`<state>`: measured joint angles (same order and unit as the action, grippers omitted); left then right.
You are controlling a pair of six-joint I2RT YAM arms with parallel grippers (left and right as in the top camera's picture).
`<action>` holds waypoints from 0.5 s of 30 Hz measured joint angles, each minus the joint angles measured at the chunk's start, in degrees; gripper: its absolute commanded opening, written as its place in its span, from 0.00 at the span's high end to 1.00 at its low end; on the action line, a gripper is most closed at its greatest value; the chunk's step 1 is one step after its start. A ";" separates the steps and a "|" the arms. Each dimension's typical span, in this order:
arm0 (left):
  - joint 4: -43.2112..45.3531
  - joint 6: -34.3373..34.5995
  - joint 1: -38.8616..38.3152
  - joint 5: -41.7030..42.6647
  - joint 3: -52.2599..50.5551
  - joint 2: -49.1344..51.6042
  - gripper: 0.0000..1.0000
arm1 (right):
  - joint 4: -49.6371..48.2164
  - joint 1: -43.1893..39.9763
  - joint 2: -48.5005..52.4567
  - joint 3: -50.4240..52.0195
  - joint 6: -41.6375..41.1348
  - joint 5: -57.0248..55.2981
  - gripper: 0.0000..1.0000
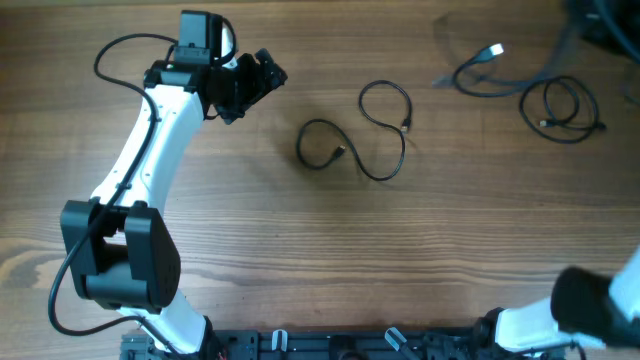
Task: Untangle cables
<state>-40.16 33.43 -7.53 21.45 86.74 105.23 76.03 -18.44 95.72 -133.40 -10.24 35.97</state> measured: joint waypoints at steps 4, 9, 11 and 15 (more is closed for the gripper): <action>-0.37 -2.84 -0.02 0.04 0.00 -0.02 0.06 | 1.33 -7.67 -6.38 -0.20 -1.73 -0.92 0.96; -1.07 -3.41 -0.02 0.02 0.00 -0.02 0.05 | 4.79 -13.18 -6.40 -0.24 -4.11 -12.04 0.96; -1.31 -3.41 -0.02 0.02 0.00 -0.02 0.05 | 5.73 -13.90 -4.26 -0.26 -4.17 -15.13 0.96; -2.12 -3.41 -0.02 0.04 0.00 -0.02 0.05 | 7.15 -14.27 4.28 0.85 -6.67 -27.56 0.96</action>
<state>-42.28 30.02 -7.55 21.50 86.74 105.21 83.18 -32.71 100.01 -132.55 -16.91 8.40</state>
